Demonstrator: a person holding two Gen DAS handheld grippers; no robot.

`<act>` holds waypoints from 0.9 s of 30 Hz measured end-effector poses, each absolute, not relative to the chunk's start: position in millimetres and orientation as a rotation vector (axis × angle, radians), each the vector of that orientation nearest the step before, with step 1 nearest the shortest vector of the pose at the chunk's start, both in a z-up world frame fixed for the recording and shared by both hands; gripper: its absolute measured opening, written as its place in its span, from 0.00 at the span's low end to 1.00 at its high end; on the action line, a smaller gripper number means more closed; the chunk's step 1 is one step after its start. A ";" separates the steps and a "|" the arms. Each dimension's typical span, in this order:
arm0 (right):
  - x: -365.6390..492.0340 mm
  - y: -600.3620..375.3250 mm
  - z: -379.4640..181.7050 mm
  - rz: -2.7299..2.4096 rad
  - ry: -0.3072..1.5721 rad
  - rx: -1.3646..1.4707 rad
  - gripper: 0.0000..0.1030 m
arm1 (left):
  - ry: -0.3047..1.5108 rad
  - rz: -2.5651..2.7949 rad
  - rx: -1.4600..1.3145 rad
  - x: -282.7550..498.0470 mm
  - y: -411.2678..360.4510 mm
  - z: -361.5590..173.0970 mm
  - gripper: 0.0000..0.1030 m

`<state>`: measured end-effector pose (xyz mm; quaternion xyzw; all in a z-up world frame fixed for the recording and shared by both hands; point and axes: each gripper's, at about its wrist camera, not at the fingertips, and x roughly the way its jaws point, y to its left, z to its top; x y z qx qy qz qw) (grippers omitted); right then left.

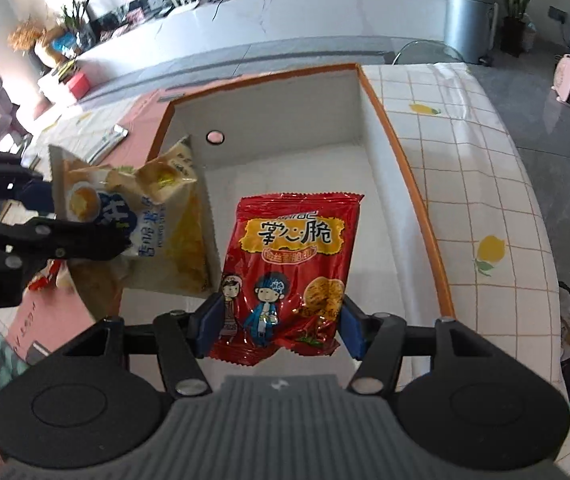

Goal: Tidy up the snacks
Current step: 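Carry both bags into the orange box and open both tools to release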

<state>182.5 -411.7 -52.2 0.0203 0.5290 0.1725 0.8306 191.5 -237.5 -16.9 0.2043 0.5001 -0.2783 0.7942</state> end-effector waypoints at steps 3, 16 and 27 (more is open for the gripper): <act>195.0 -403.4 -62.3 0.397 1.185 -0.050 0.56 | 1.124 -0.617 0.551 200.0 -257.6 -31.7 0.34; 214.6 -390.2 -101.8 0.514 1.379 -0.175 0.57 | 1.363 -0.699 0.681 226.3 -275.1 -83.2 0.36; 232.8 -392.5 -112.8 0.500 1.473 -0.174 0.64 | 1.417 -0.757 0.626 240.1 -255.1 -84.8 0.55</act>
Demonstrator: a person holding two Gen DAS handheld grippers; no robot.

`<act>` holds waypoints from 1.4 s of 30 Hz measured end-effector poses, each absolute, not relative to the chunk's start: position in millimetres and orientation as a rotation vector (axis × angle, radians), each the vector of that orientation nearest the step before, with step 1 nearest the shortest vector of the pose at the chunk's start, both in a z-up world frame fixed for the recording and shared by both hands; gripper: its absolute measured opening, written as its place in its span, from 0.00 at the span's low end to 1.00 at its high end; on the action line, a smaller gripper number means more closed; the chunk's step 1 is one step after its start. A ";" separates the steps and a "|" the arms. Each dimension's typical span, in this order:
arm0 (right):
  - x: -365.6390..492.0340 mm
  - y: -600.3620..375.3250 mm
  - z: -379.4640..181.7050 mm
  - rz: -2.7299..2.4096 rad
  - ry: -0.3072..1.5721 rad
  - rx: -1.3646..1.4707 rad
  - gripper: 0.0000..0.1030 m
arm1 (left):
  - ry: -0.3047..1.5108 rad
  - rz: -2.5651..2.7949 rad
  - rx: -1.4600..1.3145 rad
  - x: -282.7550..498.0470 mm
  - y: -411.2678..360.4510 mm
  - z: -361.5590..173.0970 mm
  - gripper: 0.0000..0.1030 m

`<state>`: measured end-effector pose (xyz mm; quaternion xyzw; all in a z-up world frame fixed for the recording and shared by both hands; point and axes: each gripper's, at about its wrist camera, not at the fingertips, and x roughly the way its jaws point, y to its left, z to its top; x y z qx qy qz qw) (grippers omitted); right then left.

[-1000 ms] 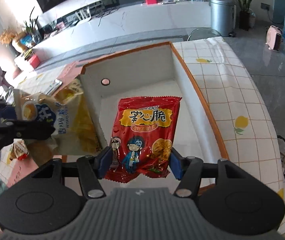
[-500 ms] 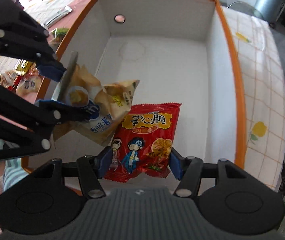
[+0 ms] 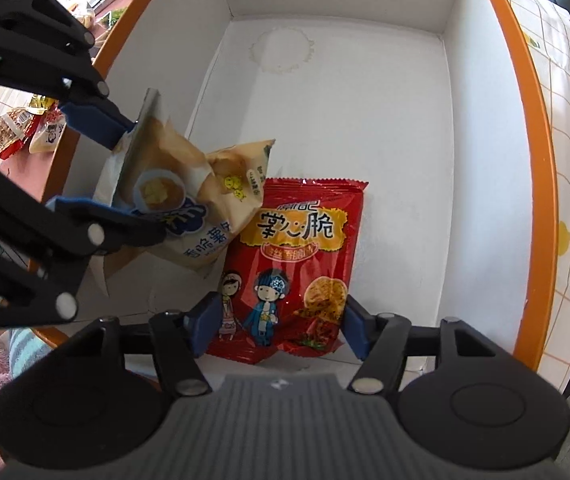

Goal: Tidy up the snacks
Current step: 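Carry both bags into the orange box and open both tools to release, then withdraw both open tools from the box back over the placemat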

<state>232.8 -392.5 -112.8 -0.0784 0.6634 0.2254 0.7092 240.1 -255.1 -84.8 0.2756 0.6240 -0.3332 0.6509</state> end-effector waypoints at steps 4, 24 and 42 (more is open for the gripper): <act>234.9 -394.5 -106.7 0.456 1.469 -0.189 0.72 | 1.358 -0.741 0.593 234.2 -246.6 -75.1 0.66; 160.5 -360.7 -3.9 0.280 1.218 -0.128 0.72 | 0.934 -0.594 0.384 136.9 -153.1 39.3 0.70; 75.6 -243.5 3.4 0.290 0.792 0.228 0.72 | 0.819 -0.196 -0.055 72.7 47.8 38.7 0.70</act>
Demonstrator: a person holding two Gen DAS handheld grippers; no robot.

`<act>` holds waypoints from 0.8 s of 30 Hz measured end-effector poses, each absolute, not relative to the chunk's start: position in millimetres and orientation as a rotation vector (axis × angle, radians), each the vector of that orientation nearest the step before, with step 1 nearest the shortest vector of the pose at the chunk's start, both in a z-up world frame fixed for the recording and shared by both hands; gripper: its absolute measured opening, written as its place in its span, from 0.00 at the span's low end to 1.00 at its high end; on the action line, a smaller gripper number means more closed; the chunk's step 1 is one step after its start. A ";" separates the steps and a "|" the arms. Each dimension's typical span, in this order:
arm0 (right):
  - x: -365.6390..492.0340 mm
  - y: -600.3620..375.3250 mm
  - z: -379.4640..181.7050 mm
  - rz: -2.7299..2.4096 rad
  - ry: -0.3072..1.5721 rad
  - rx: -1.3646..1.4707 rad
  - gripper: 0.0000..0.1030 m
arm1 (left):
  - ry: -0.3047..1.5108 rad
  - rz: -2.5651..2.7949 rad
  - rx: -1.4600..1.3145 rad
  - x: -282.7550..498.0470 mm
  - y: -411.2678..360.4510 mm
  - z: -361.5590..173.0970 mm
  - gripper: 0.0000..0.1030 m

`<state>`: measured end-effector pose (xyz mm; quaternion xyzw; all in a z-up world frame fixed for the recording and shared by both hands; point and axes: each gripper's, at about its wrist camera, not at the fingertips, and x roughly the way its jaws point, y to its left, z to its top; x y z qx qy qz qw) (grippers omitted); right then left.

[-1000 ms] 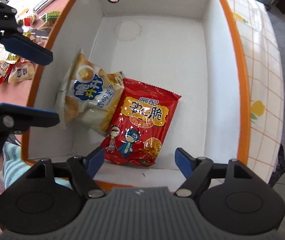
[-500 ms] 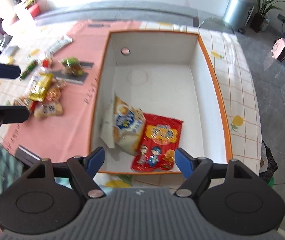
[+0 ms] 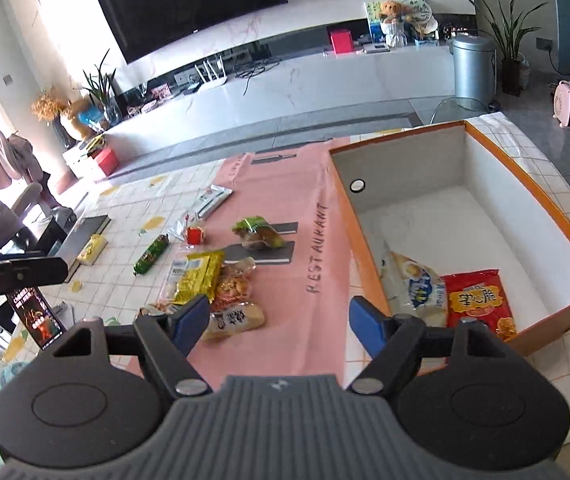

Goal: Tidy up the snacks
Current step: 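Withdraw both open tools from the box back over the placemat, then grasp the striped noodle-snack bag with the left tool while the right tool grasps the yellow bag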

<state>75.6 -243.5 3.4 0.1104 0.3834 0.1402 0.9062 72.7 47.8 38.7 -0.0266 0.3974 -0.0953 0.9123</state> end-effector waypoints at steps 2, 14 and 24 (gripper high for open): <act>71.2 -225.1 -0.5 0.285 0.762 0.219 0.72 | 0.825 -0.189 -0.080 70.7 61.8 30.8 0.71; 70.9 -146.9 -32.4 0.275 0.693 0.071 0.72 | 0.904 -0.116 -0.222 75.6 102.4 -21.6 0.71; 98.3 -123.8 -54.6 0.279 0.731 0.050 0.71 | 0.975 -0.067 -0.210 104.2 100.1 -47.9 0.71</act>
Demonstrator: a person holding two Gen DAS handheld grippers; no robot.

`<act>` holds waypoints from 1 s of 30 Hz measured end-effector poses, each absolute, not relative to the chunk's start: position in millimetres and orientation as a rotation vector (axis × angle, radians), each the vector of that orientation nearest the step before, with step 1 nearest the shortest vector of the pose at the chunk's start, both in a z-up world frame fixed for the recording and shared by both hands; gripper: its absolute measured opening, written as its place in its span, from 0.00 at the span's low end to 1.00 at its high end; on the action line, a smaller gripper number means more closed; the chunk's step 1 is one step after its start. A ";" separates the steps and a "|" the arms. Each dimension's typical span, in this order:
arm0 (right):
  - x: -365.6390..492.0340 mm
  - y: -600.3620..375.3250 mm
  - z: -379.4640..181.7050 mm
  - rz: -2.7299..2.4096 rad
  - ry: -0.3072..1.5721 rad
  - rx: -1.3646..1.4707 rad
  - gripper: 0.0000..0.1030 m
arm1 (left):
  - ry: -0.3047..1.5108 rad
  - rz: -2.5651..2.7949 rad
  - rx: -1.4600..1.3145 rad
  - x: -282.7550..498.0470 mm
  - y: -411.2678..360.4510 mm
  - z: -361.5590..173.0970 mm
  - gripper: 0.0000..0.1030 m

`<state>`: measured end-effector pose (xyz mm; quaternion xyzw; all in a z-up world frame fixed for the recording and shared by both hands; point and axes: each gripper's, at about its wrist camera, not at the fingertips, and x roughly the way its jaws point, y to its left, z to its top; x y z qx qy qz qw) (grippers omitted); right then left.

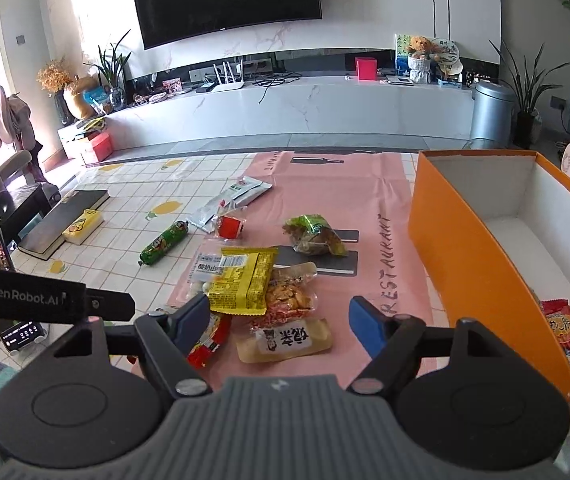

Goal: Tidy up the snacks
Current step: 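Grasp the striped noodle-snack bag with the left tool while the right tool grasps the yellow bag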

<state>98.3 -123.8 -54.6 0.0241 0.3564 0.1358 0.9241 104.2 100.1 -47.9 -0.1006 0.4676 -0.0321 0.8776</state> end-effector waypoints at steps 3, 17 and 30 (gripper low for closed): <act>106.2 -118.8 -63.5 0.282 0.745 0.038 0.69 | 1.015 -0.030 -0.254 115.8 103.7 -60.7 0.71; 155.7 -99.3 -96.3 0.312 0.789 -0.004 0.66 | 1.141 0.030 -0.371 146.4 118.4 -109.5 0.73; 187.6 -92.9 -118.0 0.341 0.815 0.032 0.66 | 1.152 -0.026 -0.429 149.4 120.0 -126.6 0.59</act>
